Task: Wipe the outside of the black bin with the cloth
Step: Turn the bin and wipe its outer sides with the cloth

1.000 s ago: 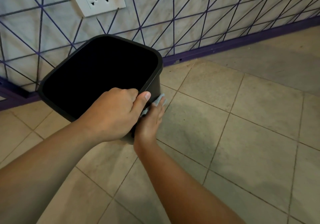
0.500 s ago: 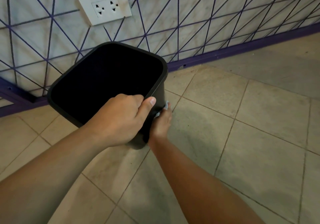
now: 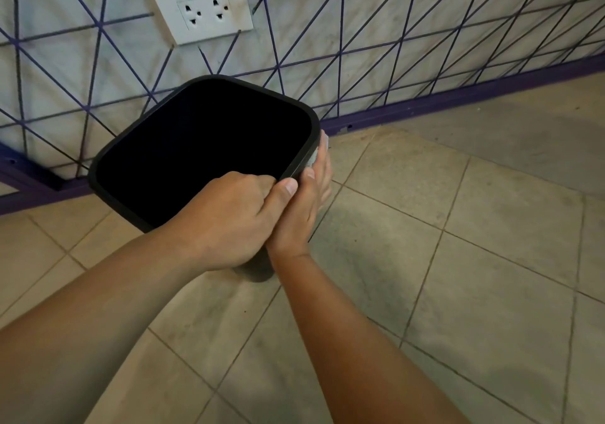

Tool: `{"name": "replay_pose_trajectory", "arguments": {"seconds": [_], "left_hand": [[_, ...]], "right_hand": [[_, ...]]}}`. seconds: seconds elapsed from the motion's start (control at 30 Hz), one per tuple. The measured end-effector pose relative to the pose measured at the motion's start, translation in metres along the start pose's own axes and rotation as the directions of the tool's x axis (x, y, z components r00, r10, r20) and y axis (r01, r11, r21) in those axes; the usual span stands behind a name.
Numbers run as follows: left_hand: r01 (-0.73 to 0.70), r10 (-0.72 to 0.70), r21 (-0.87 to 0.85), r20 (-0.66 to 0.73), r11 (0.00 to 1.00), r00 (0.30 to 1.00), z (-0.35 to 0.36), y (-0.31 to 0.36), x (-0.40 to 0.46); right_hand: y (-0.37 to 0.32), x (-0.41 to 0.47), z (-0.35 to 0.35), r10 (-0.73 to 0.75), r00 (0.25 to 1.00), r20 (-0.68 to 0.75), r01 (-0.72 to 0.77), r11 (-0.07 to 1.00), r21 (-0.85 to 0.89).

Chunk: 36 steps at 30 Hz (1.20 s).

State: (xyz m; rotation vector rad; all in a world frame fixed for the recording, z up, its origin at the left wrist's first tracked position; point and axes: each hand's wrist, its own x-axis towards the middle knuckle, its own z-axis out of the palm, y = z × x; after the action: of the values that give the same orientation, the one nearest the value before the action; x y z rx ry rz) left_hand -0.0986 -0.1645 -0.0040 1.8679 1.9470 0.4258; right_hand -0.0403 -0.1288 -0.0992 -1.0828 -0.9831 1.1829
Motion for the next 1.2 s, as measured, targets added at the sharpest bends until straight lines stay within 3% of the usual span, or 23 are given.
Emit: {"name": "replay_pose_trajectory", "arguments": {"seconds": [0.27,0.37,0.5,0.63,0.7,0.83,1.0,1.13,1.2], "left_hand": [[-0.003,0.007,0.076,-0.053,0.997,0.999,0.000,0.004,-0.002],[0.006,-0.004,0.038,-0.030,0.999,1.000,0.000,0.002,-0.002],[0.016,-0.016,0.038,-0.007,0.999,1.000,-0.001,0.002,-0.003],[0.024,-0.021,0.091,-0.030,0.996,0.999,-0.001,0.004,-0.003],[0.012,-0.008,0.104,-0.042,0.995,0.999,-0.001,0.004,-0.003],[0.010,-0.007,0.062,-0.039,0.998,0.999,0.001,0.001,-0.001],[0.013,-0.011,0.046,-0.031,0.999,0.999,-0.001,0.001,-0.002],[0.003,0.004,0.109,-0.058,0.994,0.998,-0.002,0.004,-0.002],[-0.001,0.007,0.102,-0.060,0.995,0.998,-0.002,0.003,-0.002]], "right_hand": [[0.024,-0.018,-0.010,0.238,0.971,-0.013,-0.238,0.971,-0.005],[0.008,-0.049,-0.004,0.201,0.977,0.072,-0.204,0.978,0.032],[0.000,-0.012,-0.001,0.074,0.997,0.000,-0.074,0.996,0.055],[0.054,0.039,-0.012,0.287,0.953,0.098,-0.302,0.924,0.234],[0.065,0.029,-0.015,0.365,0.929,0.066,-0.370,0.899,0.233],[0.005,-0.028,-0.006,0.212,0.977,0.017,-0.213,0.974,0.081],[0.018,0.011,-0.004,0.121,0.993,-0.010,-0.120,0.990,0.081],[0.099,0.021,-0.011,0.378,0.926,0.006,-0.370,0.903,0.218],[0.090,0.003,-0.010,0.397,0.918,-0.001,-0.386,0.895,0.225]]}}
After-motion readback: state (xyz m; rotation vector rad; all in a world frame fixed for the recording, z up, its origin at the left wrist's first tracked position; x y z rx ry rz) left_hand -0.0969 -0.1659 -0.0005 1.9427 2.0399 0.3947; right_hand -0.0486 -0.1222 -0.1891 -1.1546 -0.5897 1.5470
